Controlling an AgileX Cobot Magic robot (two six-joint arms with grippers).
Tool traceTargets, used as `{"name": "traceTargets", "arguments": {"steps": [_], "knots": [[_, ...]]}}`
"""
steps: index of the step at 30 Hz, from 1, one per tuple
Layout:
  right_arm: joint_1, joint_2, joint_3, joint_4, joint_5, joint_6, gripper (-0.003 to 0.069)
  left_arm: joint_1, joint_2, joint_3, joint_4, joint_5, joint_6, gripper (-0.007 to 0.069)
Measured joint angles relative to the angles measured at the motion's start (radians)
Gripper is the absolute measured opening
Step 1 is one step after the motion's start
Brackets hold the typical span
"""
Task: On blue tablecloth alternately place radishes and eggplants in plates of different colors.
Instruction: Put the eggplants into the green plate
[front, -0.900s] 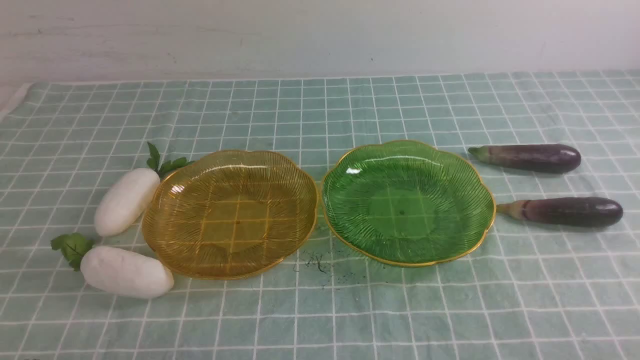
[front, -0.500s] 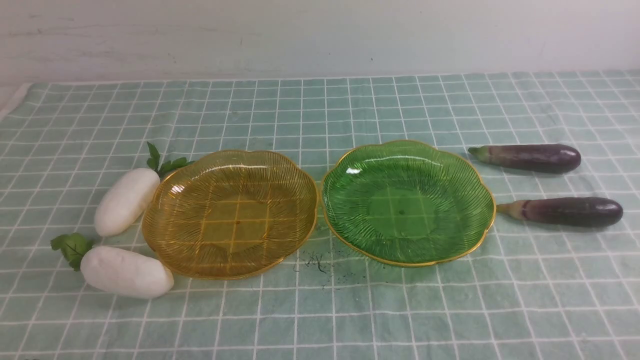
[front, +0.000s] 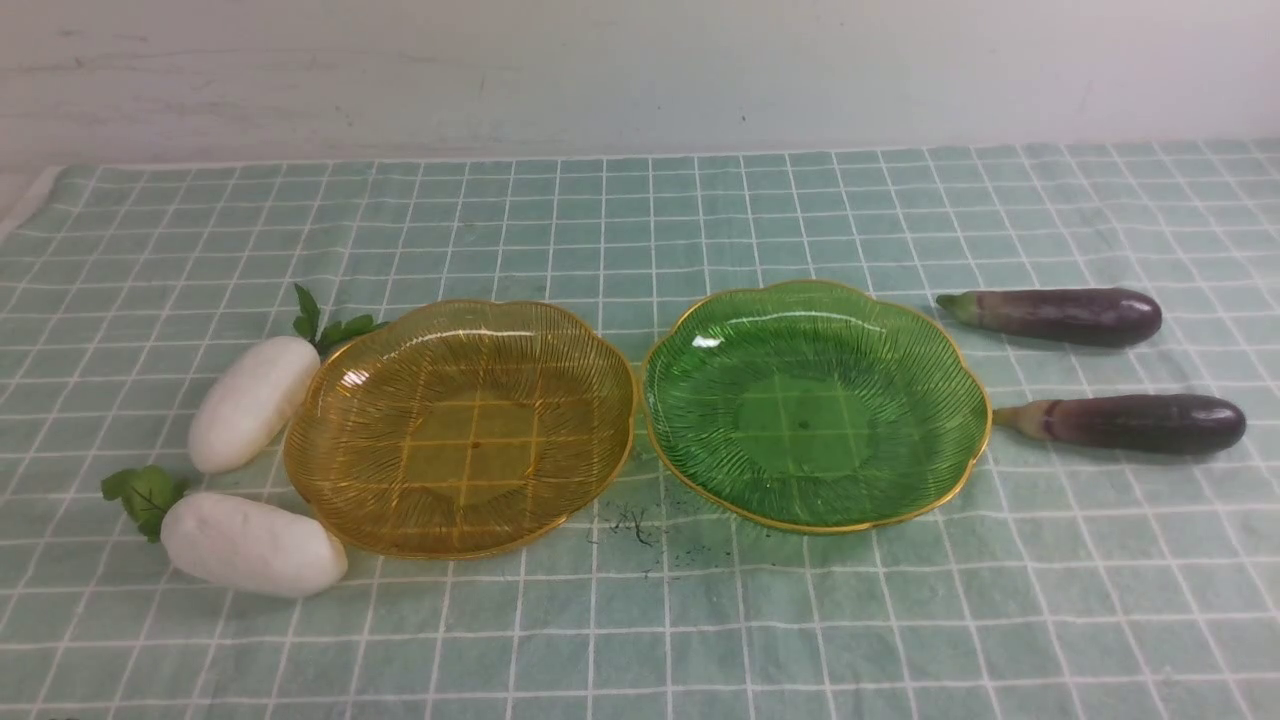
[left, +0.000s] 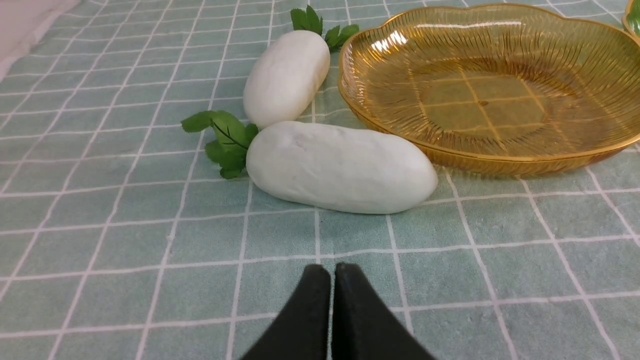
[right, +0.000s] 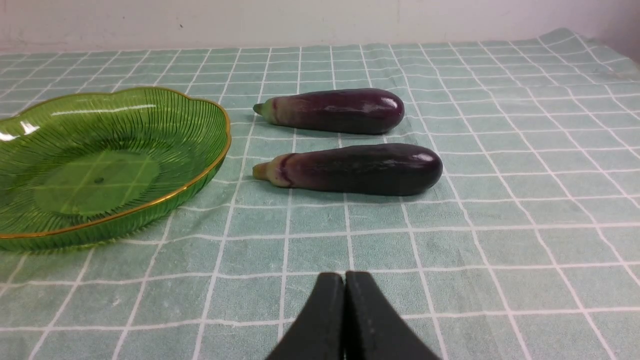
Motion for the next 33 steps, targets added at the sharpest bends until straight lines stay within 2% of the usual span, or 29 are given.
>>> {"name": "traceTargets", "arguments": {"steps": [25,29,30,32,33], "knots": [[0.0,0.0,0.0,0.012,0.0,-0.003,-0.0015,0.0,0.0,0.0,-0.01,0.0,-0.003,-0.0008],[0.0,0.0,0.0,0.176,0.001,0.095,-0.0015,0.0,0.0,0.0,-0.191,0.0,-0.114,-0.0008],[0.0,0.0,0.002,0.283,0.001,0.14,-0.0015,0.0,0.0,0.0,-0.345,0.0,-0.201,-0.0008],[0.0,0.0,0.004,0.402,0.001,0.191,-0.0015,0.0,0.0,0.0,-0.541,-0.002,-0.289,-0.0008],[0.0,0.0,0.005,0.479,0.001,0.211,-0.0015,0.0,0.0,0.0,-0.579,-0.005,-0.314,-0.0008]]}}
